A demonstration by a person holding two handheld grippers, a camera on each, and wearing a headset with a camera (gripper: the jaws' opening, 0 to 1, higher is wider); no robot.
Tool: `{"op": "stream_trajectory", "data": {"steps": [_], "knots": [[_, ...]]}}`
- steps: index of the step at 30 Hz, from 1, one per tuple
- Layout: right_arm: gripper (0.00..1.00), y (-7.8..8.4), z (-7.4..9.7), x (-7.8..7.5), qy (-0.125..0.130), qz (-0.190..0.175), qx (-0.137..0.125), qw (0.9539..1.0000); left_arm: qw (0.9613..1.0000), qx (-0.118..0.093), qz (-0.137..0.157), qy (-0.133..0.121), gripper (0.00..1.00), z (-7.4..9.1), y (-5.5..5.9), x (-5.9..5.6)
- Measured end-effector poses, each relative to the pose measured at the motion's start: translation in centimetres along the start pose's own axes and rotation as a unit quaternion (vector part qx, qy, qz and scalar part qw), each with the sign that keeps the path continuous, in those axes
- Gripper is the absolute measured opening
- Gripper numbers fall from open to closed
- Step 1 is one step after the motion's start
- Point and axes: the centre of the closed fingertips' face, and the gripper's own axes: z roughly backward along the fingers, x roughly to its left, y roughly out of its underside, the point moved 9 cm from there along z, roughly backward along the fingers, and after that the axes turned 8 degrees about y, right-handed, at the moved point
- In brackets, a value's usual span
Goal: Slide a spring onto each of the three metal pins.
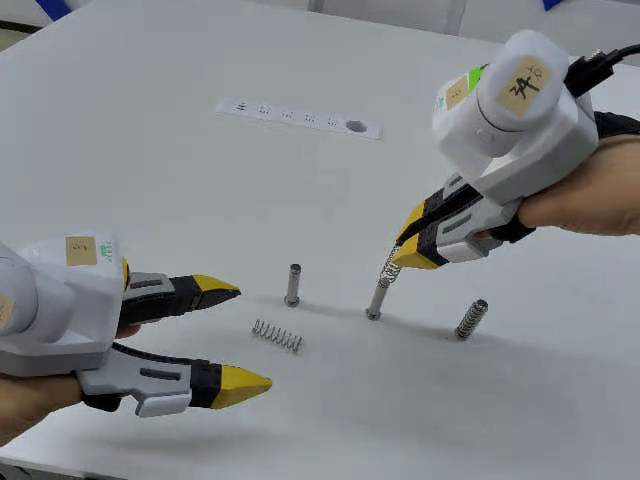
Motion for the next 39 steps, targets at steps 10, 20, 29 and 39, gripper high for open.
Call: {"op": "stream_trajectory", "data": {"steps": [10, 20, 29, 39], "knots": [[0.11, 0.3, -0.7, 0.0, -0.004, 0.001, 0.008, 1.0000, 1.0000, -0.001, 0.003, -0.002, 0.62, 0.1, 0.2, 0.1], [0.11, 0.5, -1.3, -0.1, -0.009, -0.001, 0.014, 0.9999, 1.0000, 0.000, 0.006, -0.003, 0.62, 0.1, 0.3, 0.2], [0.11, 0.9, -2.7, -0.2, -0.015, -0.002, 0.025, 0.9996, 1.0000, 0.000, 0.007, -0.003, 0.61, 0.1, 0.3, 0.2], [0.11, 1.7, -4.2, 0.0, -0.025, -0.014, 0.036, 0.9989, 1.0000, 0.002, 0.009, -0.003, 0.61, 0.1, 0.3, 0.2]]}}
